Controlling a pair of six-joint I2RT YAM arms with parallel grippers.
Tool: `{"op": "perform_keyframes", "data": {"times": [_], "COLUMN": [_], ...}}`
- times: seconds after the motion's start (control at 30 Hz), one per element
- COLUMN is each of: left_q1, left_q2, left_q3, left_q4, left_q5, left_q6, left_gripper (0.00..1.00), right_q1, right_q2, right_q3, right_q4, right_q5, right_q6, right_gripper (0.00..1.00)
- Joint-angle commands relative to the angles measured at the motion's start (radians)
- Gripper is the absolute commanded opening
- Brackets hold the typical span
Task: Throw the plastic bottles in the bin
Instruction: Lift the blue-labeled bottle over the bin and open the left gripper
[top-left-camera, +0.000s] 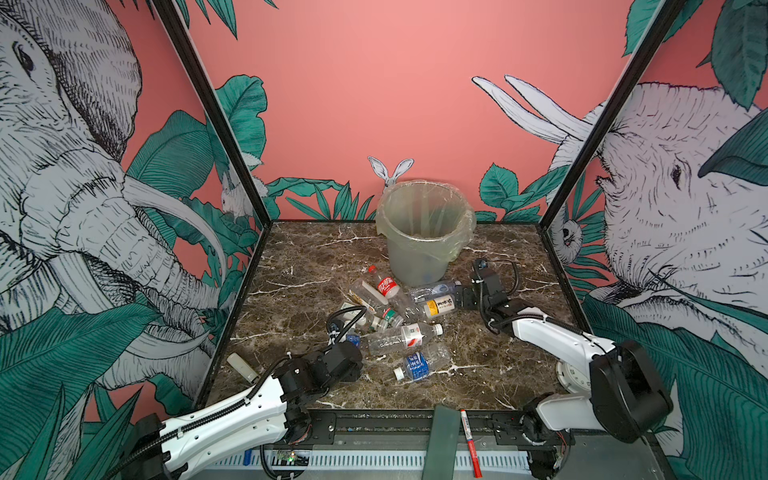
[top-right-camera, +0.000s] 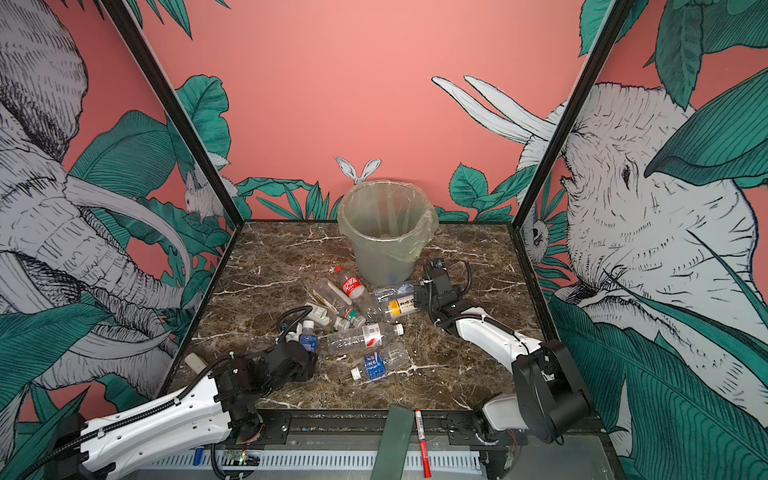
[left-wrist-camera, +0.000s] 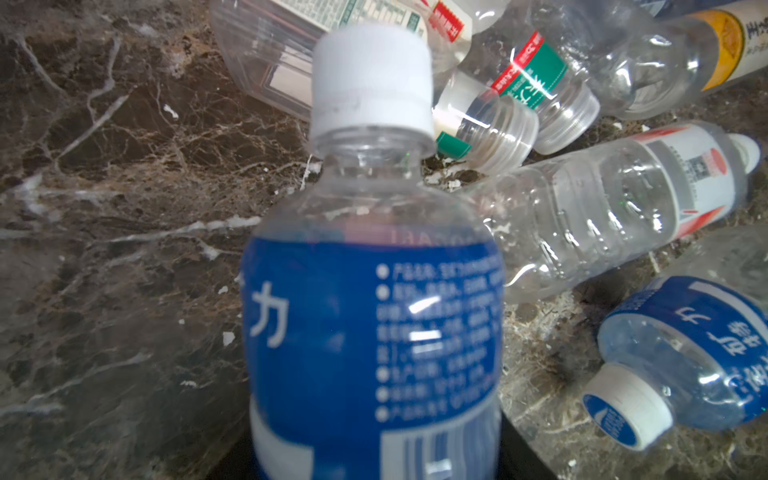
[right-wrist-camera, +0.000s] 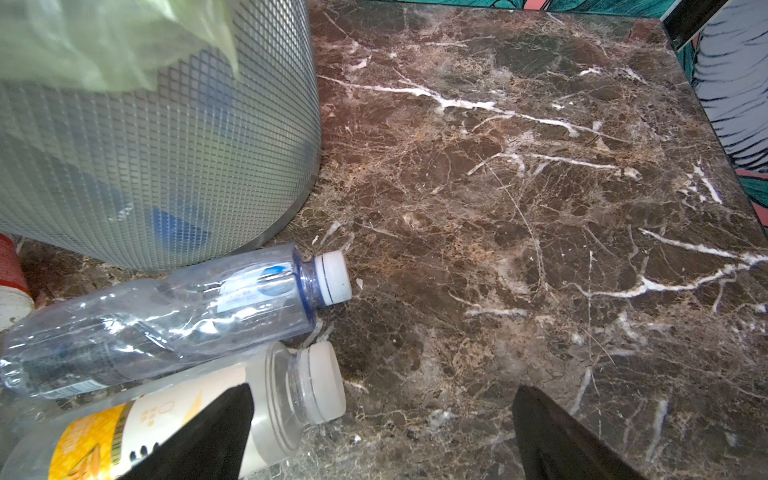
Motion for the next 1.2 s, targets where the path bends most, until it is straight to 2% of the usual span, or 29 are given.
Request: {"op": "perform_keyframes", "data": {"times": [0.0, 0.47, 0.7, 0.83, 1.0, 1.1, 1.17], "left_q1": [-0.005, -0.005, -0.004, 0.033, 0.243, 0.366, 0.434], "left_q2": [-0.021, -0.041, -0.003, 0.152, 0.414, 0.682, 0.885], "left_q3": [-0.008, 0.041, 0.145, 0.354, 0.715, 1.079, 1.374], "left_q4": [0.044, 0.139, 0.215, 0.276, 0.377, 0.355, 0.309], "left_q5": [-0.043, -0.065, -0.085, -0.087, 0.162, 0.345, 0.476], "left_q6": [0.119, 0.388, 0.505, 0.642, 0.751, 0.763, 0.726], "left_gripper": [0.57, 0.54, 0.54, 0.54, 0.54, 0.55, 0.63], "right_q1": [-0.002, -0.002, -0.002, -0.002, -0.002, -0.002, -0.002], "right_q2": [0.007, 0.012, 0.018, 0.018, 0.022, 0.021, 0.019], "right_q3": [0.031, 0.033, 0.036, 0.036, 0.041, 0.045, 0.044], "right_q4": [0.008, 0.009, 0.010, 0.015, 0.013, 0.009, 0.009], "right_q5": [0.003, 0.005, -0.002, -0.017, -0.028, -0.037, -0.042], "right_q6": [0.009, 0.008, 0.011, 0.015, 0.015, 0.017, 0.017], "right_gripper": [0.99, 0.99, 0.99, 1.00, 0.99, 0.99, 0.99]}}
